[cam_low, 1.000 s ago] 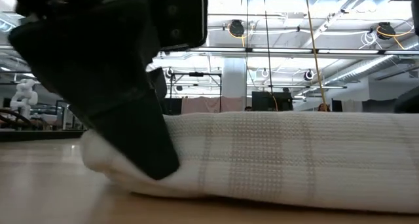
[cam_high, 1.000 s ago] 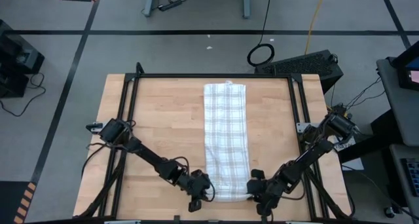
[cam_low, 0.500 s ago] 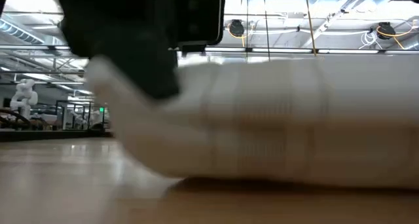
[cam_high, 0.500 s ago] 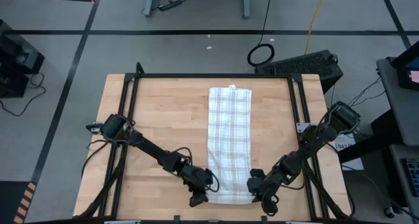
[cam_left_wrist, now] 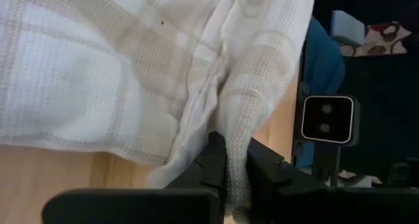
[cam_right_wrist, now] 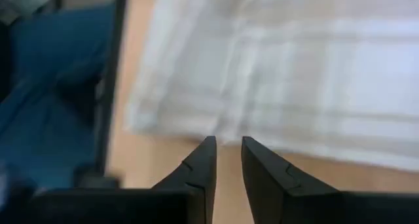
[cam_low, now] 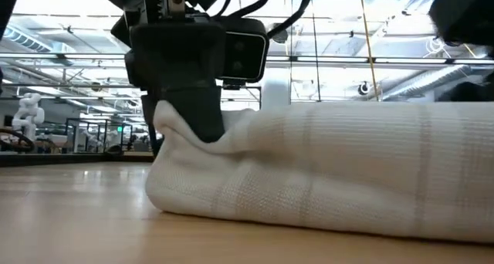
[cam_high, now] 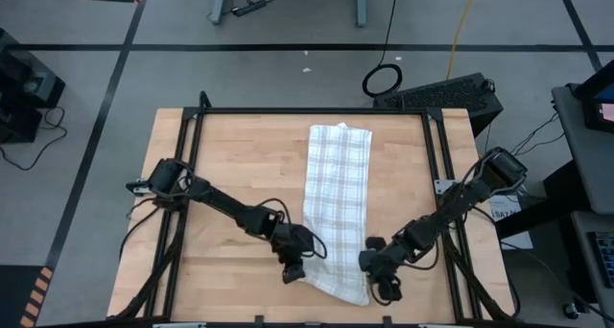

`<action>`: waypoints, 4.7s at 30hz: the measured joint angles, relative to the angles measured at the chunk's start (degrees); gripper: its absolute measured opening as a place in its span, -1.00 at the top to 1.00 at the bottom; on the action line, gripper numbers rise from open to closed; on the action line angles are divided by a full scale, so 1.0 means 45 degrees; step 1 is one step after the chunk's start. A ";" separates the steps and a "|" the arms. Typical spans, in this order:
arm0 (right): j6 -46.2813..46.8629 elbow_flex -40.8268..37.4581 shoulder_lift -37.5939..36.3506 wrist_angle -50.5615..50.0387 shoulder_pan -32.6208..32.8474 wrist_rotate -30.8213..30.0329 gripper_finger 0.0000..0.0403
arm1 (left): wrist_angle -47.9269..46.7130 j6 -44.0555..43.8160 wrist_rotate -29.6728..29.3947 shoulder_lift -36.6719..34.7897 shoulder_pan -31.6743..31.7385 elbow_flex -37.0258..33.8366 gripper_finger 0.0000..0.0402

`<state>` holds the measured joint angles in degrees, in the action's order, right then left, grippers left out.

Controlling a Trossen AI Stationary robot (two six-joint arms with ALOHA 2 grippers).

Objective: Roll towel into tight, uniform cylinder
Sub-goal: Roll the white towel

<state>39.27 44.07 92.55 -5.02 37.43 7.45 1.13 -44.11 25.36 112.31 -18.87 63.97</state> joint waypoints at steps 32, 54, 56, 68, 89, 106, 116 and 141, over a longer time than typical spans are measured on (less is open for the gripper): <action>0.0976 0.0217 0.2383 0.3838 0.4912 -1.0478 -0.69 | -0.0073 -0.0784 -0.1782 0.0015 -0.0019 -0.0002 0.82; 0.0209 0.0505 0.2837 0.3677 0.4099 -0.9889 0.63 | -0.0032 -0.0798 -0.1893 0.0015 -0.0087 -0.0002 0.82; 0.0102 0.0505 0.2825 0.3669 0.4077 -0.9895 0.81 | -0.0014 -0.0790 -0.1893 0.0018 -0.0101 -0.0002 0.82; 0.0718 0.0505 0.1459 0.0906 0.3675 -0.8922 0.92 | 0.0579 0.0034 -0.0800 0.0019 -0.0295 -0.0002 0.82; 0.1122 0.0505 0.0303 0.1277 0.3268 -0.5894 0.96 | 0.2468 0.0202 0.0699 0.0019 -0.1022 0.0008 0.82; 0.0427 0.0500 0.0470 0.0418 0.2021 -0.4882 0.96 | 0.0525 0.0596 -0.1691 0.0019 -0.0652 0.0003 0.82; -0.0029 0.0500 0.0476 0.0413 0.2002 -0.5022 0.96 | 0.0964 0.0903 -0.1708 0.0019 -0.0668 -0.0002 0.32; -0.0083 0.0500 0.0476 0.0397 0.1920 -0.5310 0.96 | 0.0391 0.4984 -0.8716 -0.1548 -0.3320 0.0006 -0.72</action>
<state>38.89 46.33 94.70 -3.23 46.06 -16.45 2.89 -21.68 -13.86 105.34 -33.81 64.00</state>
